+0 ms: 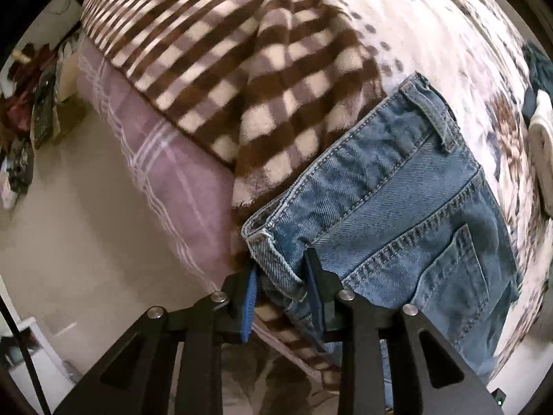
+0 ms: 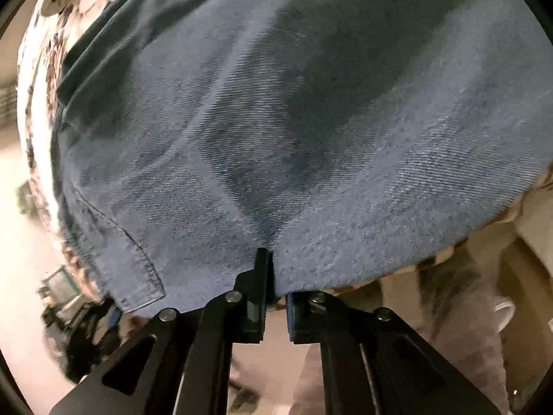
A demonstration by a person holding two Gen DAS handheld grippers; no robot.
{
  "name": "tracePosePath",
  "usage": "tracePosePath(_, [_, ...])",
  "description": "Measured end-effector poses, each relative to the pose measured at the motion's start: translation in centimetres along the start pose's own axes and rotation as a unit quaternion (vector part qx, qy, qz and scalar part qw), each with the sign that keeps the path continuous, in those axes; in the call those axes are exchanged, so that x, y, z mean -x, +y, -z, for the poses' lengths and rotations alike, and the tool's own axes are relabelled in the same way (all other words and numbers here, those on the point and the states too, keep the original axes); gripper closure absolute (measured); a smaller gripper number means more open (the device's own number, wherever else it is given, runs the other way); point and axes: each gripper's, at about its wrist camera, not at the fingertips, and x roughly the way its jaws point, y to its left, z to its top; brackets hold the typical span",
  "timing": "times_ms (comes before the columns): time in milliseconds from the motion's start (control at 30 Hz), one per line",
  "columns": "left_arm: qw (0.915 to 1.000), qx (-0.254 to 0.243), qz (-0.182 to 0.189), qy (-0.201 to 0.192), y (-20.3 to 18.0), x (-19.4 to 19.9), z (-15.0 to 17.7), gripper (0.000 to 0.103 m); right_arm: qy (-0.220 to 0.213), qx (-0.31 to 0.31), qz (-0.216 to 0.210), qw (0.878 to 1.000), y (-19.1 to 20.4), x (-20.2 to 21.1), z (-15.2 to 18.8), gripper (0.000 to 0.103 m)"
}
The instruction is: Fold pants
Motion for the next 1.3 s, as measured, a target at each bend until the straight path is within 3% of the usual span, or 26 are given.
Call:
tracePosePath(100, [0.9985, -0.042, -0.027, -0.022, -2.1, 2.7, 0.7, 0.074, -0.01, 0.014, -0.026, 1.0, -1.5, 2.5, -0.9, 0.057])
tracePosePath(167, [0.993, -0.087, -0.064, -0.047, -4.5, 4.5, 2.1, 0.059, -0.029, 0.011, -0.038, 0.999, -3.2, 4.8, -1.5, 0.055])
tracePosePath(200, [0.9902, -0.105, -0.073, -0.054, -5.8, 5.2, 2.9, 0.038, -0.041, -0.001, -0.048, 0.998, -4.7, 6.5, -2.0, 0.055])
tracePosePath(233, [0.9881, -0.124, -0.069, -0.059, -7.3, 5.8, 3.9, 0.028, -0.053, -0.018, -0.058, 0.997, -6.5, 8.3, -2.4, 0.055])
tracePosePath(300, [0.9817, -0.169, -0.056, -0.067, -11.2, 6.5, 6.3, 0.028, -0.082, -0.049, -0.061, 0.994, -9.7, 11.3, -3.1, 0.055])
tracePosePath(433, [0.9594, -0.271, -0.044, -0.067, -20.8, 5.8, 12.2, 0.023, -0.167, -0.121, -0.051, 0.977, -18.3, 18.9, -6.2, 0.055])
tracePosePath(600, [0.9399, -0.339, -0.025, -0.035, -29.3, 3.2, 19.1, 0.023, -0.27, -0.218, -0.018, 0.938, -29.9, 26.7, -11.2, 0.055])
tracePosePath(733, [0.9158, -0.399, -0.037, -0.021, -35.3, 0.9, 25.1, 0.023, -0.276, -0.277, -0.036, 0.92, -37.2, 27.7, -15.4, 0.055])
tracePosePath(867, [0.8943, -0.442, -0.066, -0.016, -38.7, -1.5, 28.7, 0.023, -0.248, -0.286, -0.055, 0.924, -39.3, 25.7, -18.4, 0.057])
tracePosePath(1000, [0.8805, -0.463, -0.102, -0.01, -40.3, -3.7, 30.4, 0.023, -0.258, -0.275, -0.015, 0.926, -38.8, 25.2, -18.6, 0.09])
tracePosePath(1167, [0.8808, -0.457, -0.123, -0.009, -40.7, -4.3, 30.4, 0.023, -0.299, -0.258, 0.011, 0.919, -37.1, 27.2, -16.4, 0.095])
tracePosePath(1300, [0.8873, -0.444, -0.125, -0.008, -40.7, -3.9, 29.7, 0.023, -0.307, -0.255, 0.011, 0.917, -37.2, 29.2, -14.3, 0.096])
